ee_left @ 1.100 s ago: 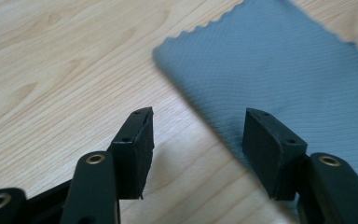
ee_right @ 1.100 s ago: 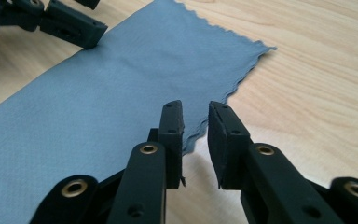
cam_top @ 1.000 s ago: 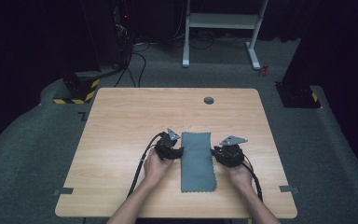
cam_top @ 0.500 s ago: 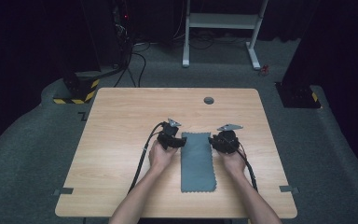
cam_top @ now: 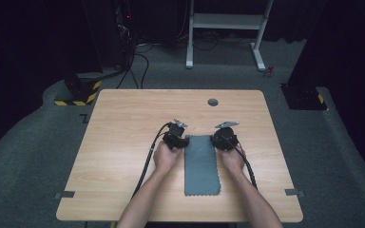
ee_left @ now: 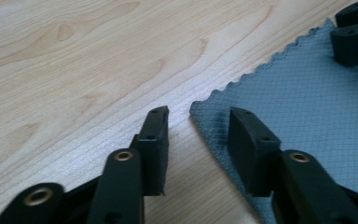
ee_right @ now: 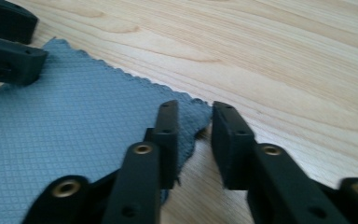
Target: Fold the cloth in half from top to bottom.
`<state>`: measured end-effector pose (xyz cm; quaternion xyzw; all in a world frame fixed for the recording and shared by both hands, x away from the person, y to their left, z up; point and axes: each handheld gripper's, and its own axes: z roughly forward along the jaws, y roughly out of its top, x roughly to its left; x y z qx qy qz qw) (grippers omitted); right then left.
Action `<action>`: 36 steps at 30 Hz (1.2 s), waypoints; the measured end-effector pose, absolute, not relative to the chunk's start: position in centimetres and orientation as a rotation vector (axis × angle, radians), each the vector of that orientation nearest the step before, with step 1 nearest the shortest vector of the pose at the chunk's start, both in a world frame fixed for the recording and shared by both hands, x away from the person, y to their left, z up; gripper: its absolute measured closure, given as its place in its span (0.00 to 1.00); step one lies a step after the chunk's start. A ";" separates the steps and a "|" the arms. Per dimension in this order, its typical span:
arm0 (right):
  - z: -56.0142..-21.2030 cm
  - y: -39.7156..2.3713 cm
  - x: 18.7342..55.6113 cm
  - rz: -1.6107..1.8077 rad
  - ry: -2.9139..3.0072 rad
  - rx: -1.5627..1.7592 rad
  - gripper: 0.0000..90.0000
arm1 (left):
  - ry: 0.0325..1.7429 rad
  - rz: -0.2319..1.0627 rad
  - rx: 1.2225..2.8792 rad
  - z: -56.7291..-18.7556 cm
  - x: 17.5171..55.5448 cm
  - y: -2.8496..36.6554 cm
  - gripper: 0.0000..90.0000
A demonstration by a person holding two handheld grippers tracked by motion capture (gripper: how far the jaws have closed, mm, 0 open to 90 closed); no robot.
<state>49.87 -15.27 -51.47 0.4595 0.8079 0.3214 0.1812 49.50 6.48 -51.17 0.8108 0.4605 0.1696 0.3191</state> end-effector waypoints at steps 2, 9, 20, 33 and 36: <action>-51.4 -15.2 50.0 0.905 2.299 1.302 0.87 | 1.205 0.434 2.130 -51.1 49.6 6.4 0.71; -51.0 -14.7 50.4 0.881 2.351 1.289 0.98 | 1.201 0.383 2.127 -51.1 50.0 6.3 0.91; -51.1 -14.7 50.6 0.896 2.364 1.273 0.99 | 1.184 0.351 2.137 -51.0 50.5 6.7 0.99; -50.9 -12.9 51.3 0.860 2.381 1.240 0.99 | 1.195 0.387 2.141 -51.0 51.4 8.1 1.00; -51.0 -12.6 51.5 0.875 2.373 1.240 0.99 | 1.188 0.397 2.152 -51.0 51.7 8.3 1.00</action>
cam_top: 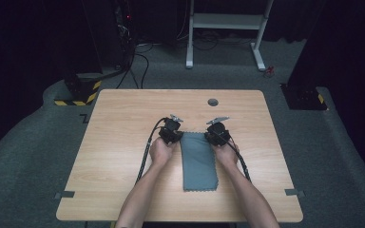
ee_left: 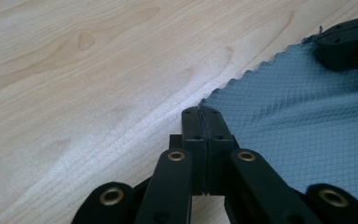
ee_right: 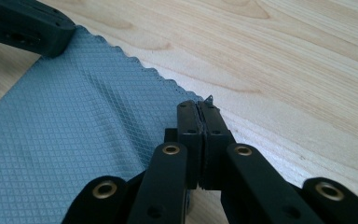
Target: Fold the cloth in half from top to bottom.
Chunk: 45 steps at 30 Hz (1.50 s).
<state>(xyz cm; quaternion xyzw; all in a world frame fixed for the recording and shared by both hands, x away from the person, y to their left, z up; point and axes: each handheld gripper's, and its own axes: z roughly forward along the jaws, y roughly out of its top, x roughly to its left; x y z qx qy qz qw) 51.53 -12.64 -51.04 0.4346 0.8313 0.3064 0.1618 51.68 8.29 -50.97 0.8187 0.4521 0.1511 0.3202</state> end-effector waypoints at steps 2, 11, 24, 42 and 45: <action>-51.1 -12.7 51.7 0.890 2.366 1.245 0.99 | 1.182 0.416 2.165 -50.9 51.9 8.2 0.99; -51.5 -12.6 52.1 0.858 2.332 1.105 0.98 | 1.201 0.427 2.133 -51.1 51.9 8.0 0.97; -50.6 -14.1 50.7 0.907 2.340 1.135 0.82 | 1.174 0.414 2.109 -50.4 48.4 8.5 0.59; -51.0 -15.0 51.3 0.979 2.320 1.275 0.78 | 1.258 0.381 2.052 -51.4 49.5 8.4 0.58; -50.8 -14.2 51.9 0.950 2.320 1.271 0.77 | 1.315 0.391 2.025 -51.3 50.7 8.5 0.58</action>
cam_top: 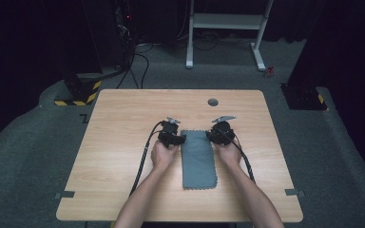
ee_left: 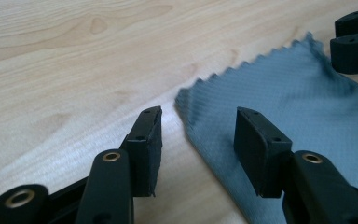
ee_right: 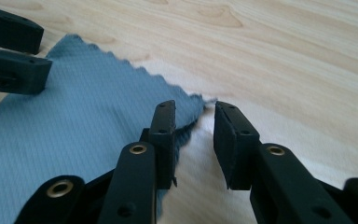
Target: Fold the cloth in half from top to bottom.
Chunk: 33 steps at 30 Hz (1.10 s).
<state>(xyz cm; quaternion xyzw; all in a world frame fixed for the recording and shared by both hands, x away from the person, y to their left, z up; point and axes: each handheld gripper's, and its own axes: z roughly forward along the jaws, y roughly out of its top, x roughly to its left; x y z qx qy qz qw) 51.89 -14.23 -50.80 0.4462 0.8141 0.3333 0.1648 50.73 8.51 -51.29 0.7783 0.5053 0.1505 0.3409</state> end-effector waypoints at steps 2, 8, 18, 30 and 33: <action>-50.8 -13.9 52.1 0.952 2.296 1.275 0.77 | 1.319 0.402 2.037 -51.2 51.0 8.5 0.58; -51.2 -12.8 53.0 0.891 2.345 1.273 0.82 | 1.319 0.420 2.056 -51.1 51.5 7.8 0.62; -51.0 -12.4 53.0 0.875 2.384 1.236 0.98 | 1.312 0.350 2.064 -51.0 52.0 7.3 0.96; -49.2 -13.6 52.1 0.986 2.383 1.191 1.00 | 1.199 0.291 1.988 -49.5 50.9 8.4 0.98; -48.6 -13.9 51.4 1.011 2.389 1.162 1.00 | 1.151 0.293 1.989 -48.8 50.2 8.7 0.98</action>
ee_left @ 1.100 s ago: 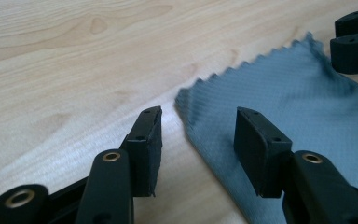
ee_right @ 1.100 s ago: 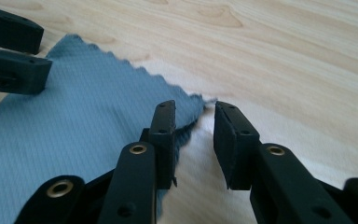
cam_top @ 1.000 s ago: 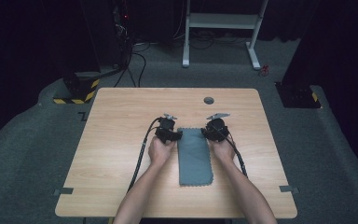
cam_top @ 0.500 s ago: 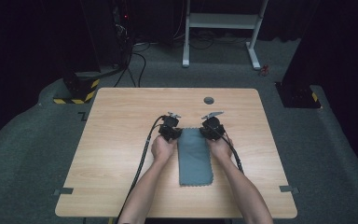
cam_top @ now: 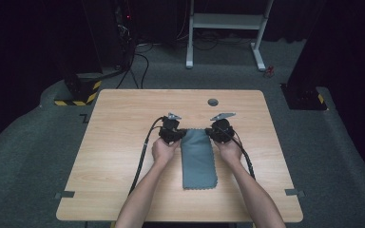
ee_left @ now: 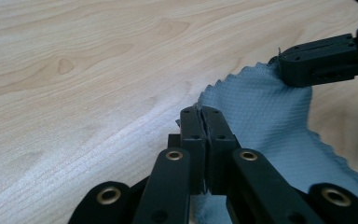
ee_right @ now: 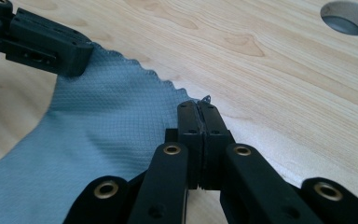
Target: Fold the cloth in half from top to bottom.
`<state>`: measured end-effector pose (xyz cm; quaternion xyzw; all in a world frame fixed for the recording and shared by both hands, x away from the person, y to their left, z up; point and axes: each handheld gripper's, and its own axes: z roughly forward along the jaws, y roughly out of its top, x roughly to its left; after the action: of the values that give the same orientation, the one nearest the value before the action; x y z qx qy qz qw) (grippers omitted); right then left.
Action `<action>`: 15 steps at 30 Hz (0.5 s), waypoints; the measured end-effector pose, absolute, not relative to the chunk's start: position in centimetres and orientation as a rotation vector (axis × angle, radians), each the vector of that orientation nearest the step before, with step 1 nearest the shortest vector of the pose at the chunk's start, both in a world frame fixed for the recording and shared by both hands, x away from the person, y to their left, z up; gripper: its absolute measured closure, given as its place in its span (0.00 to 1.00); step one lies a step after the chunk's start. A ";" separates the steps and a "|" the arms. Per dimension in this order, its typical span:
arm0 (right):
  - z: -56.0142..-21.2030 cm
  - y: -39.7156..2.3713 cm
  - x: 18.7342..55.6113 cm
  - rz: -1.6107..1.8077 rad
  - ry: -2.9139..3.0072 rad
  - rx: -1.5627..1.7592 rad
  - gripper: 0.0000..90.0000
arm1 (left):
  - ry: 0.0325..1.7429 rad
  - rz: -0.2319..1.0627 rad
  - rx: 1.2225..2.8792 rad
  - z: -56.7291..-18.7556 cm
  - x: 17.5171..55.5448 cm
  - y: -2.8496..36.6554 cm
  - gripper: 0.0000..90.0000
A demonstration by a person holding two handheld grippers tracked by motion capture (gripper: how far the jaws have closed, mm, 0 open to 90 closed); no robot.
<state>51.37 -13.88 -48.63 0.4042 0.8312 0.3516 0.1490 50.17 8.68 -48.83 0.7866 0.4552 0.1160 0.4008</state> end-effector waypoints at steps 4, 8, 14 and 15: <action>-48.1 -14.5 50.4 1.045 2.396 1.128 1.00 | 1.110 0.289 1.976 -48.0 49.3 8.9 0.98; -47.6 -15.2 49.5 1.072 2.402 1.099 1.00 | 1.068 0.289 1.982 -47.5 48.6 8.9 0.98; -47.0 -15.8 48.2 1.111 2.422 1.050 1.00 | 1.033 0.271 1.985 -47.3 47.2 9.4 0.98; -47.1 -15.8 47.9 1.104 2.433 1.029 1.00 | 1.027 0.271 1.988 -47.3 46.9 9.4 0.98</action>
<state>47.91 -15.78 -47.07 0.3559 0.8415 0.3820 0.1387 46.93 9.38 -47.32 0.7965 0.4116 0.1085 0.4294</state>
